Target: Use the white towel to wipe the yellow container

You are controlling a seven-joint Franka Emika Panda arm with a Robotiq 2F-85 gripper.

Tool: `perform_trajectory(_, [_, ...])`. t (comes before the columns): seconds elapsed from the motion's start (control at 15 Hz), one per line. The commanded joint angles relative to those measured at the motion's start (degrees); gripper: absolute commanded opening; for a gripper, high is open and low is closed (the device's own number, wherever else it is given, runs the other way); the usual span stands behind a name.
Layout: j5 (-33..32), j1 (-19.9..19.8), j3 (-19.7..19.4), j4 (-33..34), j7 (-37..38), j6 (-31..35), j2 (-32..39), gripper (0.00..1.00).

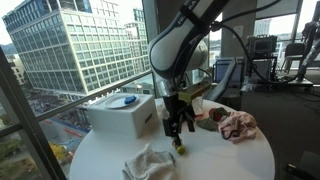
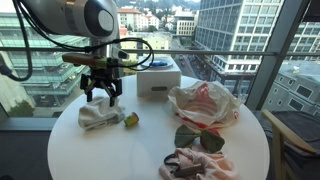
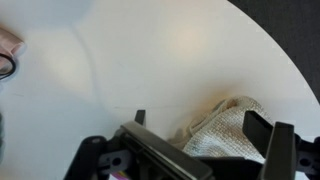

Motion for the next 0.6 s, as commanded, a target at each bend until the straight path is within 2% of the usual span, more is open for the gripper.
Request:
perform_trajectory(0.0, [0.0,0.6,0.4,4.7,-1.6,3.8,7.1,1.00])
perform_trajectory(0.53, [-1.2,1.7,-0.1,8.5,-1.3,14.4,17.1,1.00])
